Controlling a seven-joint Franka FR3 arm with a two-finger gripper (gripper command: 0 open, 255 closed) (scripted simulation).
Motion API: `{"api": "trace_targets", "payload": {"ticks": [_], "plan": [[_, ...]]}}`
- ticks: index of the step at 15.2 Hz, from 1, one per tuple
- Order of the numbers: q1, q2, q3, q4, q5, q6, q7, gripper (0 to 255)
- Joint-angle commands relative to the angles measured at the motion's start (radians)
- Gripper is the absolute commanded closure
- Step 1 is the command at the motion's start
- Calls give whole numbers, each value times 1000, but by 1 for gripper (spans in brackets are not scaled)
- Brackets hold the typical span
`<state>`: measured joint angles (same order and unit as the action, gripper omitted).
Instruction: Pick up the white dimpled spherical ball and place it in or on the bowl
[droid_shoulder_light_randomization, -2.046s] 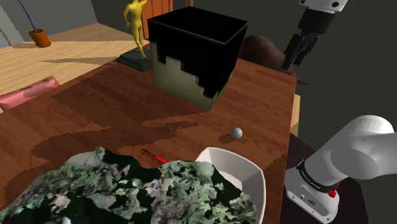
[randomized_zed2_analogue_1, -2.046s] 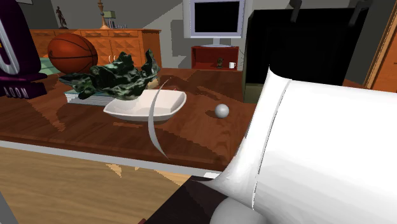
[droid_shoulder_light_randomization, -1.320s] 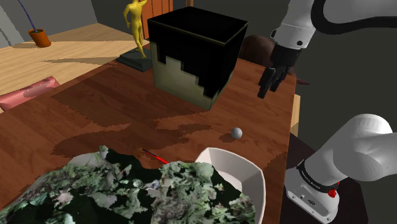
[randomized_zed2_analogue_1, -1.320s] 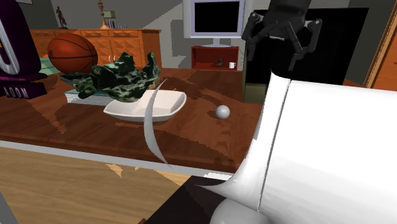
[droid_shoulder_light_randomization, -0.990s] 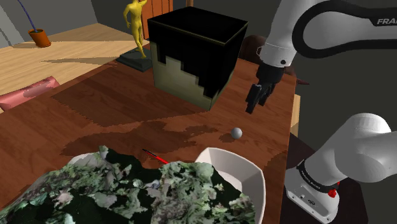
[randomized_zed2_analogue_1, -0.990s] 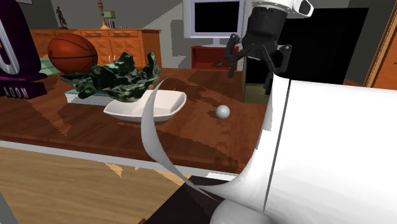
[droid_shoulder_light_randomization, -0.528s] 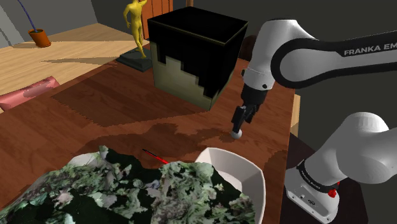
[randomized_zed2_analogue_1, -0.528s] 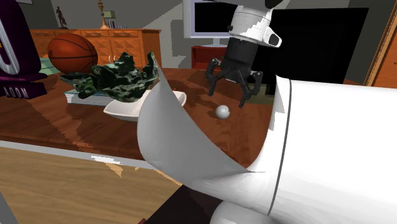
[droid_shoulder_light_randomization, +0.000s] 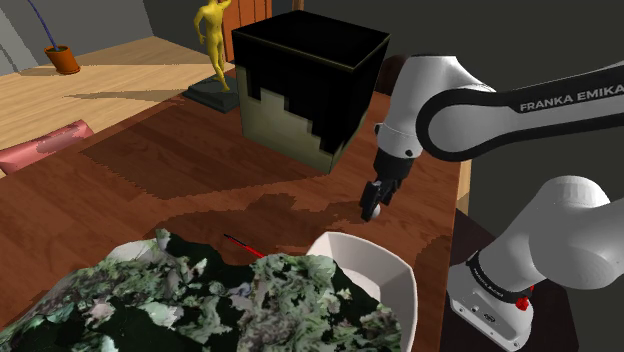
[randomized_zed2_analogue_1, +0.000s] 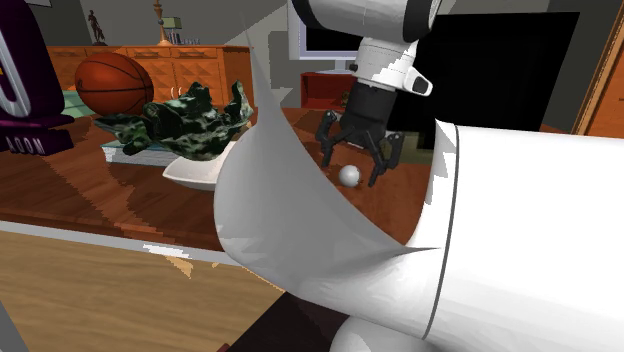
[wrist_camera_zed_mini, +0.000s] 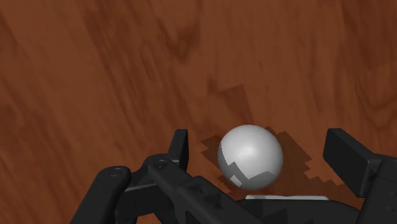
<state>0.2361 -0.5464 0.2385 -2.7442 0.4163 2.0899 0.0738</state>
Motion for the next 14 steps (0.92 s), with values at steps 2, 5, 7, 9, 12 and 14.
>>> {"api": "trace_targets", "payload": {"ticks": [2,5,7,9,12,14], "plan": [[1,0,1,-2,1,3,0,0],[1,1,1,-2,1,3,0,0],[1,1,1,-2,1,3,0,255],[1,1,1,-2,1,3,0,255],[1,1,1,-2,1,3,0,255],[1,1,1,-2,1,3,0,255]]}}
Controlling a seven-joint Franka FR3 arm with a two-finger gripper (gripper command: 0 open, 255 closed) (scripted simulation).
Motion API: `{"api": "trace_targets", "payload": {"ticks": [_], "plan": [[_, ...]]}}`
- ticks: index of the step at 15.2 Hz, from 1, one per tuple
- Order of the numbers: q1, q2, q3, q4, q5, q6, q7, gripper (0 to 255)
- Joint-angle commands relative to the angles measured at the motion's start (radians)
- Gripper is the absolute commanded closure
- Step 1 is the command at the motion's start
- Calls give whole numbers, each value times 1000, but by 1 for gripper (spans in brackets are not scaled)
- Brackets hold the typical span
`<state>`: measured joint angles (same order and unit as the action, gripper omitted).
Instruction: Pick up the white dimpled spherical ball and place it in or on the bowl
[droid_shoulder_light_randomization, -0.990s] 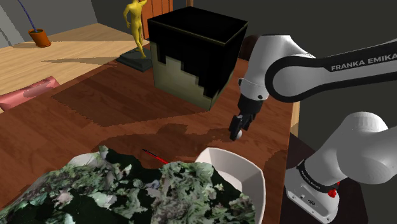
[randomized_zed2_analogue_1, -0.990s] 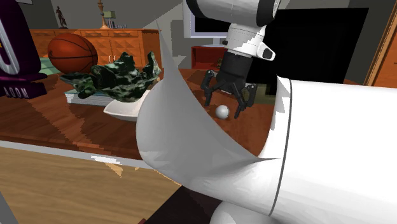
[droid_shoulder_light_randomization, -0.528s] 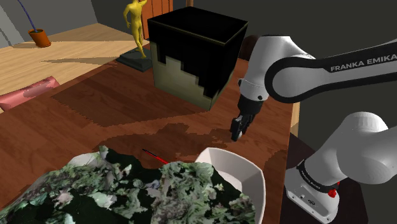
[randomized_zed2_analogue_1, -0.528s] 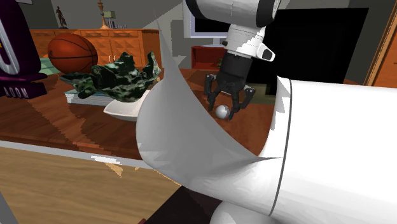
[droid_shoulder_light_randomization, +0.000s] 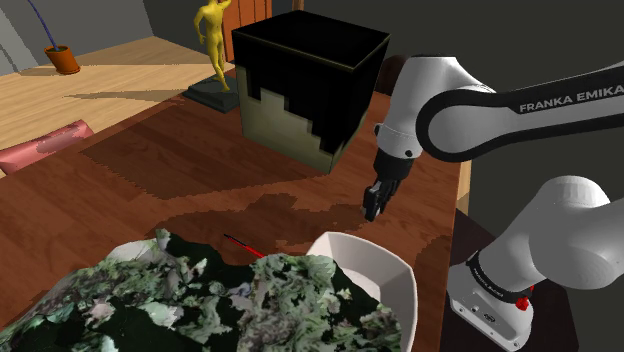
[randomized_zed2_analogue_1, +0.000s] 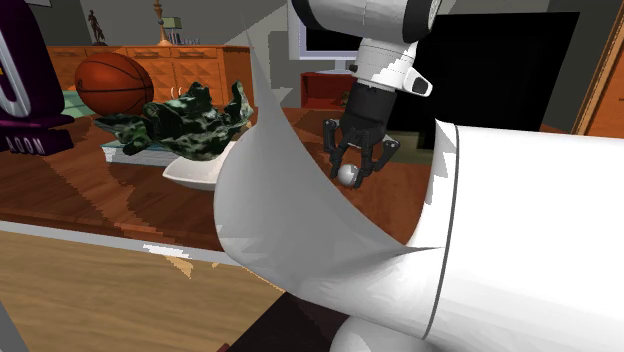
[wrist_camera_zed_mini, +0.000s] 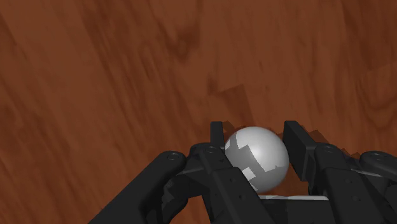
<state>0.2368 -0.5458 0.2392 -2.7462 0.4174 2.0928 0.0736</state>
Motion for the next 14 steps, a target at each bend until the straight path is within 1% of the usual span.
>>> {"api": "trace_targets", "payload": {"ticks": [1,14], "plan": [[0,0,0,0,0,0,0,255],[-11,-89,-29,118,-42,-203,45,255]]}}
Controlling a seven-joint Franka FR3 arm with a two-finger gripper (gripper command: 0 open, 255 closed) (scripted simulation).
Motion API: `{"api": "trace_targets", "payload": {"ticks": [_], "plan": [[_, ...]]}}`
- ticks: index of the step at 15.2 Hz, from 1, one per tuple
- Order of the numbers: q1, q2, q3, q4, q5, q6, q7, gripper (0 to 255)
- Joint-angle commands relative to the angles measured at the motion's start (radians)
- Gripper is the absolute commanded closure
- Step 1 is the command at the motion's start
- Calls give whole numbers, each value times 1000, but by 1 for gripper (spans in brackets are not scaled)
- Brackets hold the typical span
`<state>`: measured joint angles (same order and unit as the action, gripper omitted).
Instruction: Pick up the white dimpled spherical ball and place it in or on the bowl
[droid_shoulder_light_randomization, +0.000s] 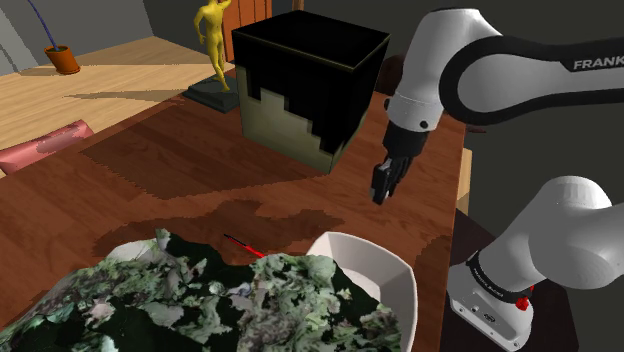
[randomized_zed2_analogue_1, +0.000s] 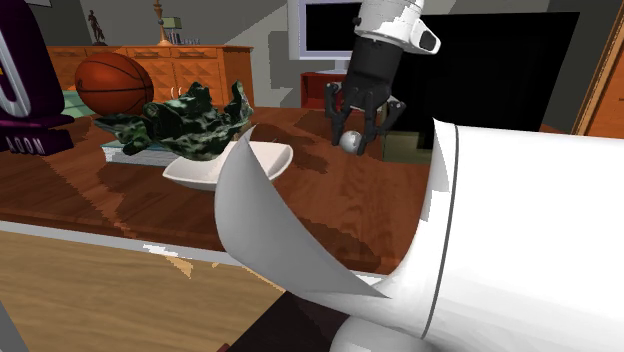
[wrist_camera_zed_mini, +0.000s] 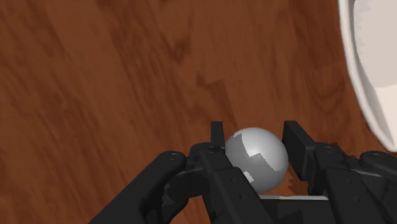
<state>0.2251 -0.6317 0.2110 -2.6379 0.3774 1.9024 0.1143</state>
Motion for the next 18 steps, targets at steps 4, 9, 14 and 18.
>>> {"api": "trace_targets", "payload": {"ticks": [4,9,14,18], "plan": [[-3,-19,-9,53,-12,-70,17,255],[-6,-31,-19,111,-24,-140,32,255],[32,-51,39,121,23,-148,107,255],[79,-57,123,131,86,-130,204,255]]}}
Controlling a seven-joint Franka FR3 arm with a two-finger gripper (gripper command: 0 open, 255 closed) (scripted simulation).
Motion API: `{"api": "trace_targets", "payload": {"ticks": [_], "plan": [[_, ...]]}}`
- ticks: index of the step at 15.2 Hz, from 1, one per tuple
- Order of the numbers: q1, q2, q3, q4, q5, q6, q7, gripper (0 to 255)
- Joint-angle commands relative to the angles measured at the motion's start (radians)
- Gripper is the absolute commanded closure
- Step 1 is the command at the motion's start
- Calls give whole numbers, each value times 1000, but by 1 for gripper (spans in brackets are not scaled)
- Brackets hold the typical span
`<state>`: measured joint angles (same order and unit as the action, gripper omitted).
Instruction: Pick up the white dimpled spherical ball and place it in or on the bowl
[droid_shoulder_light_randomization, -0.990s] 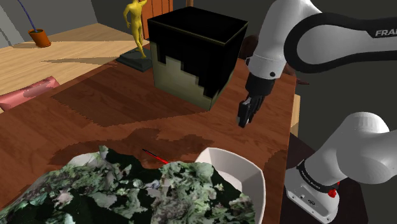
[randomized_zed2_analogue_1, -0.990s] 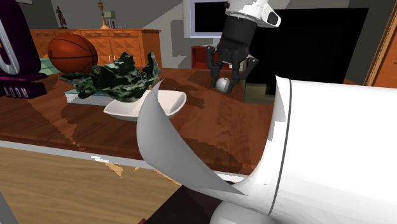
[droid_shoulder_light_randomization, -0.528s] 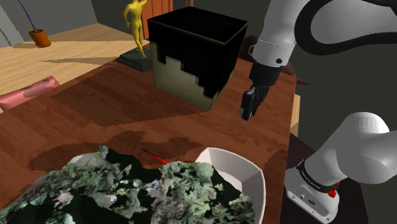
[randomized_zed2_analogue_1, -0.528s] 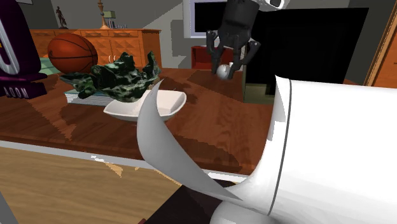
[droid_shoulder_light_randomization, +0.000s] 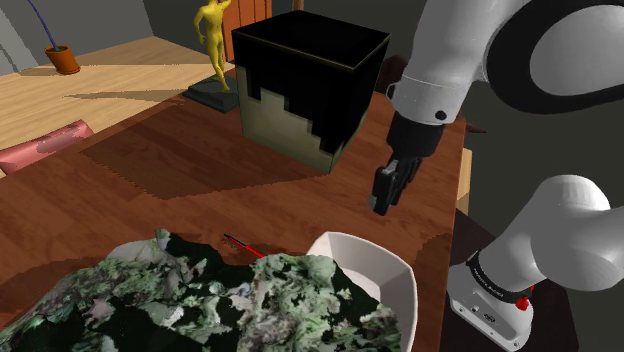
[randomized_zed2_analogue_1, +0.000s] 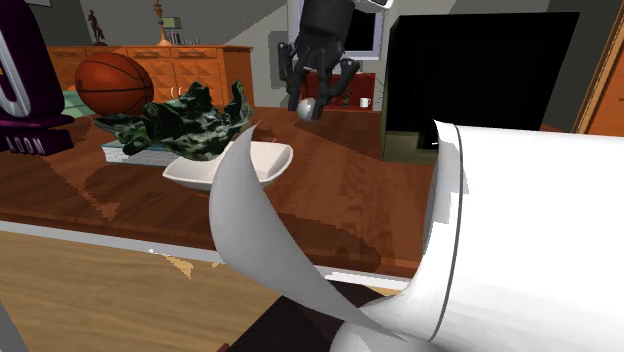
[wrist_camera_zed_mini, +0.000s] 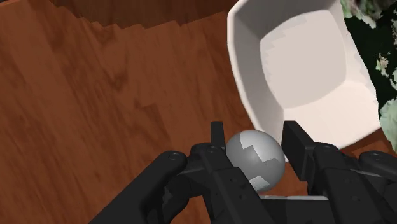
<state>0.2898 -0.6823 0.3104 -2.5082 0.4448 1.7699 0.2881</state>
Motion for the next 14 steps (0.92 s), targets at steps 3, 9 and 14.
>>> {"api": "trace_targets", "payload": {"ticks": [3,9,14], "plan": [[45,5,89,21,62,21,103,255],[91,65,235,96,131,73,258,255],[94,79,257,42,150,140,240,255]]}}
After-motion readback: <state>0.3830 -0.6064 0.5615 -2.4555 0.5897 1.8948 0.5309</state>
